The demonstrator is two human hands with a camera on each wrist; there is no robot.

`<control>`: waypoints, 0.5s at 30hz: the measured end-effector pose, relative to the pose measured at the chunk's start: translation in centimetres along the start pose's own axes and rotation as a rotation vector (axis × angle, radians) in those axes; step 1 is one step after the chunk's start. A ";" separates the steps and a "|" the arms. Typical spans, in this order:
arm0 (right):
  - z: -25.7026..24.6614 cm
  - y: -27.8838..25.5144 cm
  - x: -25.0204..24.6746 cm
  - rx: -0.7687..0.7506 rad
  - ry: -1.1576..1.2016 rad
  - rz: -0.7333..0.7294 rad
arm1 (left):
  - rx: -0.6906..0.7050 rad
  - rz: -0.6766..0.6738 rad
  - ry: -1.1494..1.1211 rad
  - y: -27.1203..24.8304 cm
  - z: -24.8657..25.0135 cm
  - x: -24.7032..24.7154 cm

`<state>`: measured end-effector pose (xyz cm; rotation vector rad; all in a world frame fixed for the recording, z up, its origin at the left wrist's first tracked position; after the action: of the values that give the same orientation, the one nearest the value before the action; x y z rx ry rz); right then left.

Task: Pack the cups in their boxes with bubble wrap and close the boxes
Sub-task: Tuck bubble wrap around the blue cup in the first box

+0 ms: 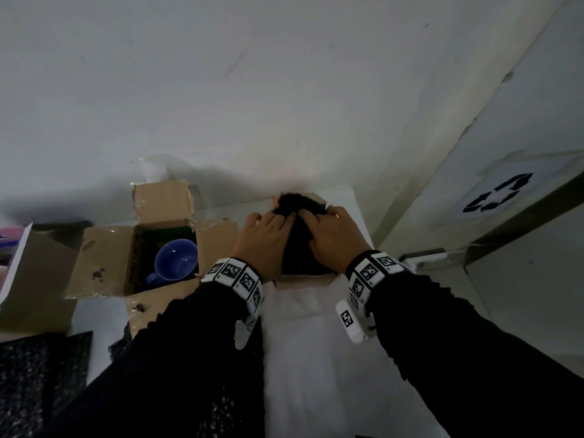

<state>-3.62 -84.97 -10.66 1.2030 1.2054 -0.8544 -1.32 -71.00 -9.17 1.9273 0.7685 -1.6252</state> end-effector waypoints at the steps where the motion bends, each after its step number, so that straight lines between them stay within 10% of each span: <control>1: -0.2 0.1 0.2 -0.020 -0.040 -0.003 | 0.002 0.010 0.027 0.1 0.0 -0.1; 15: -0.5 1.7 1.1 -0.017 -0.117 -0.196 | -0.016 -0.077 0.064 1.1 -0.8 0.2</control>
<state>-1.88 -83.97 -11.37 1.0174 1.2459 -1.0434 0.02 -71.19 -9.19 1.9683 0.8885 -1.6037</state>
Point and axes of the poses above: each hand's wrist, its own y-axis towards the middle knuckle, its own x-axis out of the palm, z = x × y, the point moved 3 cm from there along y, towards the middle knuckle, and after that the axes turned 7 degrees about z, right-handed, at the moved point
